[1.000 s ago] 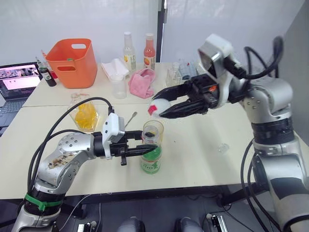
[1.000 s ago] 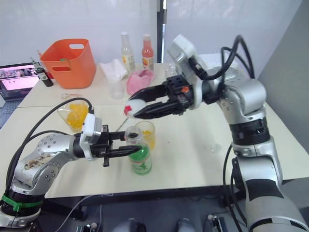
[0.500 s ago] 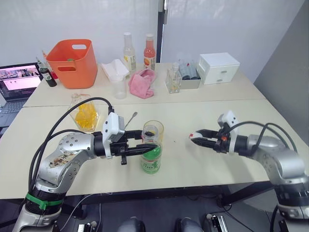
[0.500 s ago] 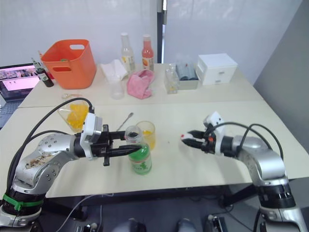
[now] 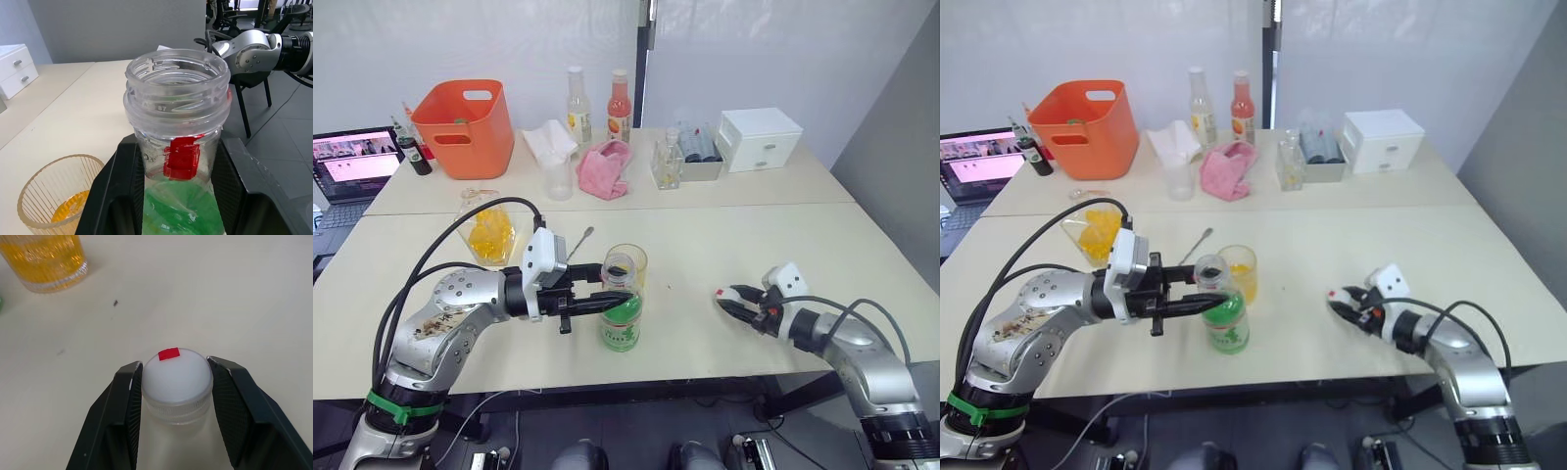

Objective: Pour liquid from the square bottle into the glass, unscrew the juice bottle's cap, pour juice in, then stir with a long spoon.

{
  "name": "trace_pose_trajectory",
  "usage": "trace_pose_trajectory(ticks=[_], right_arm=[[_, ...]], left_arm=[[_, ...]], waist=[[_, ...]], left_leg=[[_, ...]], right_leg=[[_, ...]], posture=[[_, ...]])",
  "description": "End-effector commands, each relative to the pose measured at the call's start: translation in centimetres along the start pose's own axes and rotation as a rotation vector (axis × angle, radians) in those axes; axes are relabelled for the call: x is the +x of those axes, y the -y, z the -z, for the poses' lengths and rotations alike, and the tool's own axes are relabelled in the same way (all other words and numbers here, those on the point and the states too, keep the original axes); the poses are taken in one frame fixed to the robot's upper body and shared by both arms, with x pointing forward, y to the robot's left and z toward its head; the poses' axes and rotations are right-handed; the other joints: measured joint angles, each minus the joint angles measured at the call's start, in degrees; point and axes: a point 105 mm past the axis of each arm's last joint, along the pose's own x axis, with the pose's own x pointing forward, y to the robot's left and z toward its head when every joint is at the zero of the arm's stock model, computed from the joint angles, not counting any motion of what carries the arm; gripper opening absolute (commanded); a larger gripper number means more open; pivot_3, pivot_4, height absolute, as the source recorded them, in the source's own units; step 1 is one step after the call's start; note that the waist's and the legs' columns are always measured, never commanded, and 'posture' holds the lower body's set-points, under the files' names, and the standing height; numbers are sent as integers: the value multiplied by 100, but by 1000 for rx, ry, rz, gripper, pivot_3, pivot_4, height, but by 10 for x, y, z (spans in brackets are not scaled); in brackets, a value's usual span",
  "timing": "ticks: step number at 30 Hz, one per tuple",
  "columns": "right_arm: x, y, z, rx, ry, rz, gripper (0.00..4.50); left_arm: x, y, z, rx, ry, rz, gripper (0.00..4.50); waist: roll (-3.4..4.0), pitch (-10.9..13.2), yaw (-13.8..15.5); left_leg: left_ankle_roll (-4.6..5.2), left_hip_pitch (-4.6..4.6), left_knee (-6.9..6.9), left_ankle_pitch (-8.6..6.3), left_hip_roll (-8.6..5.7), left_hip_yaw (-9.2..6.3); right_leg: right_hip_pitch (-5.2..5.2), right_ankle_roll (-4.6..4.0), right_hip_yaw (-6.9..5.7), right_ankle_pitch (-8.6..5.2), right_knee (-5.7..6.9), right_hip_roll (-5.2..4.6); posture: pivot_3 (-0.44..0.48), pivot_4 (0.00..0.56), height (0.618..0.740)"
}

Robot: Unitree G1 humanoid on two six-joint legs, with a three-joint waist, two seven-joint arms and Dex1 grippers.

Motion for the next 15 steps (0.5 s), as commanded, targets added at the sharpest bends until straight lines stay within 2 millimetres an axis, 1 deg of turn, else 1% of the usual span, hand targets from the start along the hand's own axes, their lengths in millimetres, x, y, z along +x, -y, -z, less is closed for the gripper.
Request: trace_pose_trajectory(ticks=[1,4,7,11,13,15], right_arm=[[0,4,0,-28,7,20,1633],[1,2,7,-12,-4,15,1633],[1,0,10,3,-3,2,1633],[3,-3,6,21,26,-16,1633],[4,-5,-2,29,66,-36,2633],[4,-7,-9,28,96,-47,3323]], left_arm=[[0,3,1,9,-16,10,1454],[-1,2,1,9,-16,9,1454],[-1,2,1,9,-16,7,1454],[-1,2,1,8,-16,7,1454],[-2,2,1,8,-16,7,1454],[-2,2,1,9,-16,7,1454]], waist=[[0,0,-2],[0,0,-1],[0,0,-2],[0,-1,-3],[0,-1,-3],[0,0,-2]], left_leg=[[0,1,0,0,0,0],[0,5,0,0,0,0],[0,10,0,0,0,0],[0,16,0,0,0,0],[0,16,0,0,1,0],[0,15,-1,0,1,0]], right_leg=[[0,0,0,0,0,0],[5,0,0,0,-1,0],[8,0,1,0,0,0],[12,0,2,0,1,0],[12,0,3,0,1,0],[9,-1,3,0,2,1]], posture=[[0,150,713],[0,150,713],[0,150,713],[0,150,713],[0,150,713],[0,150,713]])
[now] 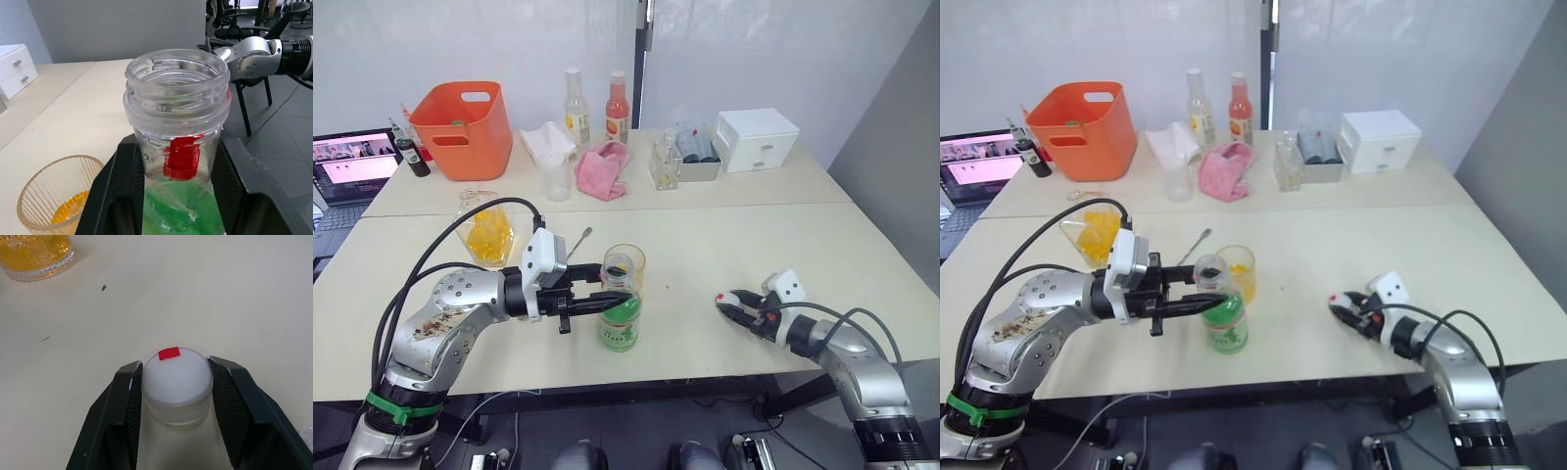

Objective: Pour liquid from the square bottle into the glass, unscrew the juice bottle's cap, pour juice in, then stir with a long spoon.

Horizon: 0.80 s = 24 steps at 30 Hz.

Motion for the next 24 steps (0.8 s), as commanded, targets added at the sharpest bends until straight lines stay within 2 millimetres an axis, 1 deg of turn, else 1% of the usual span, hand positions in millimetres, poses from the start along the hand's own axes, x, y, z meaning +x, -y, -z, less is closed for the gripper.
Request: trace_pose_trajectory(ticks=[1,3,4,8,11,12,14,15,19,22,24], right_arm=[[-1,-4,-20,-18,80,-34,3651],[-2,-6,-35,-37,127,-47,4324],[-2,-6,-40,-44,141,-51,4459],[-4,-14,-72,-100,204,-88,4459],[-3,-34,-98,-133,240,-176,4459],[-3,-39,-103,-132,247,-196,4459],[-2,-55,-116,-144,254,-266,4459],[-1,-61,-119,-149,250,-289,4459],[3,-74,-125,-149,240,-328,4459],[7,-78,-122,-147,225,-339,4459],[10,-79,-118,-142,211,-344,4459]], left_arm=[[-1,2,0,10,-16,9,1454],[-2,2,0,10,-17,8,1454],[-2,2,0,10,-17,8,1454],[-5,2,0,13,-21,1,1454],[-9,0,-2,16,-21,-16,1454],[-10,0,-2,16,-20,-20,1454],[-16,-1,-5,22,-19,-44,1454],[-18,-2,-6,24,-18,-55,1454],[-31,-3,-12,38,-27,-96,1454],[-42,-7,-21,57,-37,-142,1454],[-52,-14,-28,86,-55,-184,1454]], waist=[[1,0,0],[0,0,2],[0,0,1],[0,0,2],[1,0,-4],[0,0,-10],[0,0,-17],[0,0,-25],[0,0,-24],[0,1,-14],[0,1,-5]], left_leg=[[0,0,0,0,0,0],[0,-1,1,0,-1,0],[0,-2,1,0,-2,0],[0,-1,0,0,0,0],[0,-1,-1,-1,1,0],[1,-1,-1,0,1,0],[1,0,-2,-1,3,-1],[1,-2,-3,-1,3,-1],[1,-3,-3,-1,3,-1],[2,-4,-3,-1,3,-1],[2,-11,-2,-1,2,-1]], right_leg=[[0,0,1,0,1,-1],[0,0,1,0,0,-1],[-1,0,1,0,0,-2],[-2,0,1,0,1,-1],[-3,-1,0,0,1,0],[-4,-1,1,-1,1,0],[-4,-4,0,-2,2,2],[-7,-4,1,-2,2,1],[-7,-4,0,-2,1,1],[-9,-4,0,-2,2,1],[-13,-4,-1,-2,3,0]], posture=[[0,150,713],[0,150,713],[0,150,713],[0,150,713],[0,150,713],[0,150,713],[0,150,713],[0,150,713],[0,150,713],[0,150,713],[0,150,713]])
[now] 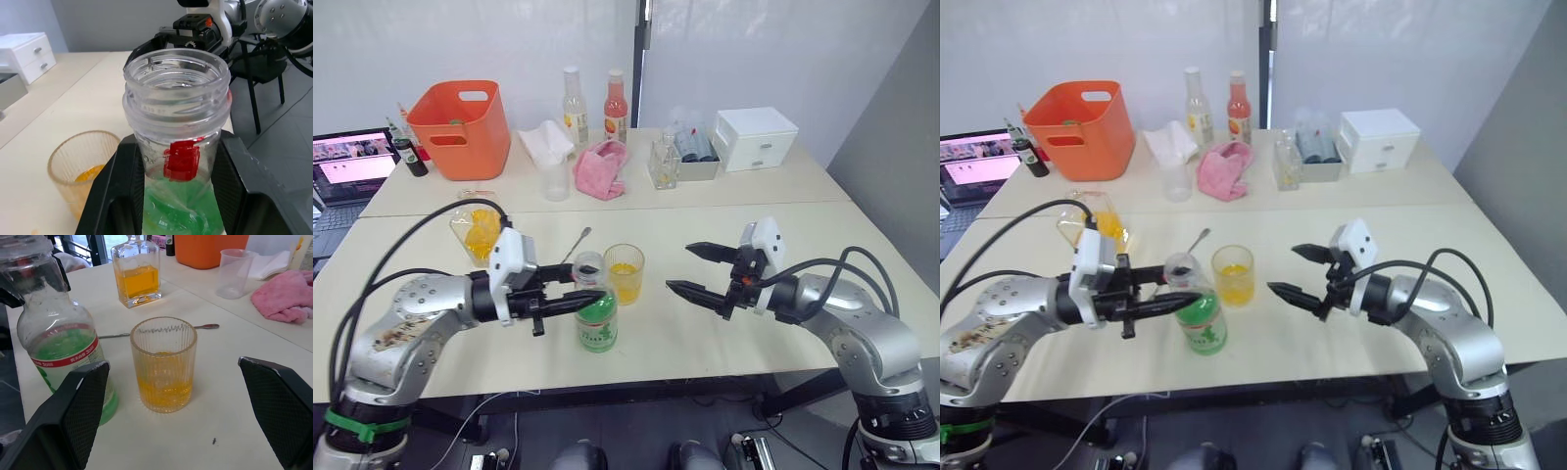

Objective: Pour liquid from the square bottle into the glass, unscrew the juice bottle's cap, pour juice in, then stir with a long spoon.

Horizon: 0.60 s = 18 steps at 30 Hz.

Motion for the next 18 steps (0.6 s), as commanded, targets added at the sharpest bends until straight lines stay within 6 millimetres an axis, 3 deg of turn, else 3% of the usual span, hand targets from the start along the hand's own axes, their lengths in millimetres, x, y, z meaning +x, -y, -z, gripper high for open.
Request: trace_pose_trajectory(ticks=[1,9,18], right_arm=[[4,-5,-4,-28,5,-19,4459],[9,-8,-1,-7,-8,-38,4459],[13,-14,-4,7,-10,-52,4459]], left_arm=[[-19,-14,-27,113,8,-84,1454],[-37,-39,-27,247,-23,-176,1454],[-5,-82,-32,500,15,-244,1454]], waist=[[-1,1,16],[-2,1,27],[-4,2,37]], left_leg=[[0,-2,1,0,-2,0],[1,-11,3,-1,-4,0],[2,-17,5,0,-10,1]], right_leg=[[-1,0,0,0,0,-1],[-3,1,-6,0,-2,0],[-2,3,-12,3,8,3]], posture=[[0,150,713],[0,150,713],[0,150,713]])
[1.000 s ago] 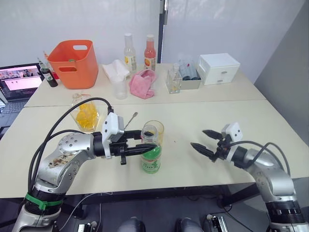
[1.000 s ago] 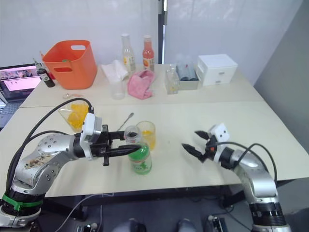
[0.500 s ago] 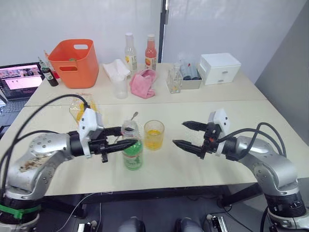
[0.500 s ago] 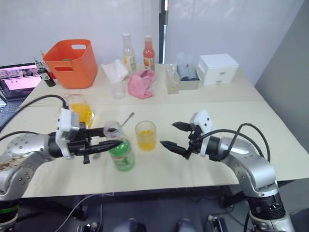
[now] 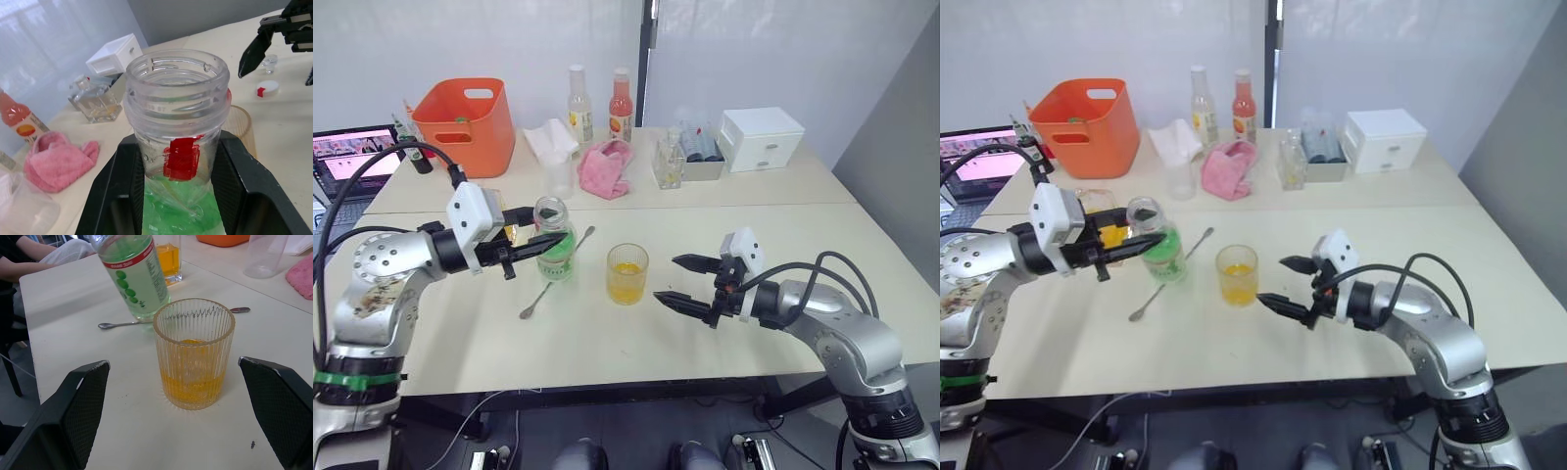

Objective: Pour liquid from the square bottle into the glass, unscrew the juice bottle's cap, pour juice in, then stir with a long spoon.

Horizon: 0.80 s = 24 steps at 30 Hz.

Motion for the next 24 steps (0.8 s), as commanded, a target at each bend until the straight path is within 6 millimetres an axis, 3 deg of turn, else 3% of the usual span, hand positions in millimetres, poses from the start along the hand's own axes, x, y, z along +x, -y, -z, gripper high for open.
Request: trace_pose_trajectory(ticks=[1,11,24], right_arm=[[0,-6,-15,-42,30,-10,4459],[2,-10,-18,-30,50,21,4459],[5,-15,-22,-14,76,42,4459]], left_arm=[[16,-13,-7,170,35,-32,1454],[63,-19,10,470,91,-50,1454],[81,-13,17,716,125,-29,1454]], waist=[[0,0,2],[-3,1,-15],[-3,2,-18]], left_leg=[[0,0,0,0,-1,0],[4,-8,1,0,-3,2],[18,-14,7,-8,-3,1]], right_leg=[[1,0,-1,1,5,0],[-1,3,-5,3,1,0],[-3,9,-6,6,1,-6]], posture=[[0,150,713],[0,150,713],[0,150,713]])
